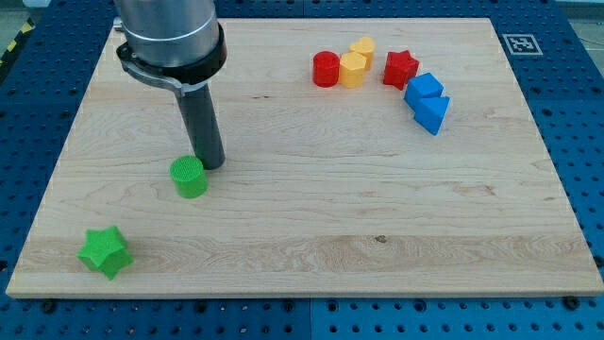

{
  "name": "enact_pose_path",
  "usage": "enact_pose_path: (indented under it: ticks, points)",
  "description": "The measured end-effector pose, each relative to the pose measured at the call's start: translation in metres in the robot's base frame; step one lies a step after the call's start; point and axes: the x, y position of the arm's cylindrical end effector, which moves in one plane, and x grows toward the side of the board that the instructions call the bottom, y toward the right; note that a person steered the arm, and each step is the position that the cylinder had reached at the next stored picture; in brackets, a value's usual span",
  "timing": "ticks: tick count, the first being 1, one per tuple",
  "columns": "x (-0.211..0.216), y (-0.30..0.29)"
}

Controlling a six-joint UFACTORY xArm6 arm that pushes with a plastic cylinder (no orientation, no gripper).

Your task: Slightly push yellow hexagon into thee yellow heart and red circle

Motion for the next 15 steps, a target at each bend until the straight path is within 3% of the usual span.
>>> enact_pose_path:
  ticks: [4,7,10,12,15]
  points:
    - [0.007,0.031]
    - [-0.023,0.078]
    - [-0.048,0.186]
    - [-0.1,0.188]
    - [-0.121,0.194]
